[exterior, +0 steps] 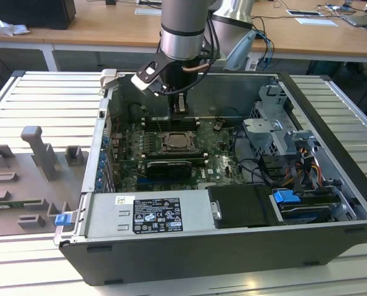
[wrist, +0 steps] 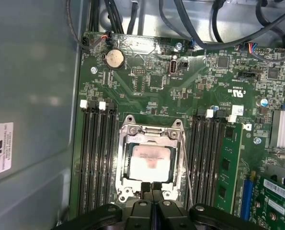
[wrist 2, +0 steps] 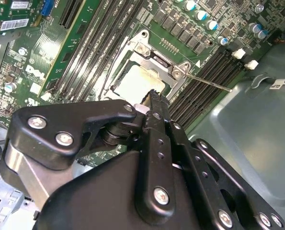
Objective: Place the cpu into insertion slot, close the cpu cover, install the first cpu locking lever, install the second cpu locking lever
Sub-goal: 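Install the first cpu locking lever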
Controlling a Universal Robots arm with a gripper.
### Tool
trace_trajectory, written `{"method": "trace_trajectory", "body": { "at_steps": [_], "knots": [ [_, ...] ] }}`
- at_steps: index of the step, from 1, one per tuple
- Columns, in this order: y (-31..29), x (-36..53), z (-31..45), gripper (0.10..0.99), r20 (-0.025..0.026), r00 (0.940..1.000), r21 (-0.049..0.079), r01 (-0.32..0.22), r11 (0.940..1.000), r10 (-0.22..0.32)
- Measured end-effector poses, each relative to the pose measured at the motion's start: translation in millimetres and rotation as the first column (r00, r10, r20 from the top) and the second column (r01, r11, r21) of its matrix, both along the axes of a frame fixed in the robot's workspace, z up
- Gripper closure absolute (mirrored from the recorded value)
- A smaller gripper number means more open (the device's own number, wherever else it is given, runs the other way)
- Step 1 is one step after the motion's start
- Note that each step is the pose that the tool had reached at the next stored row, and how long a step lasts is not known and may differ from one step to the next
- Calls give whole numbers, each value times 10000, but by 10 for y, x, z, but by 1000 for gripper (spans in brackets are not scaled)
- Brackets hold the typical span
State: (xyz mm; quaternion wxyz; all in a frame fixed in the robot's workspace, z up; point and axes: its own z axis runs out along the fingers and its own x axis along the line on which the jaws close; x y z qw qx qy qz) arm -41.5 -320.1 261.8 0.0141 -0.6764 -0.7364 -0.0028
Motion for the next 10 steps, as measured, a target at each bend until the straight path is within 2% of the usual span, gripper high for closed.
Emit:
{"method": "trace_trajectory", "body": {
  "at_steps": [3,5,8,10],
  "knots": [
    [1,-7,11,980,2,10000,1,-9,10000,9],
    [0,-9,12,980,0,9993,-5,-364,9993,364],
    [0,-9,9,980,0,9947,-6,-1032,9947,1032],
    [0,-10,8,980,-1,9886,-6,-1508,9886,1508]
  ]
}}
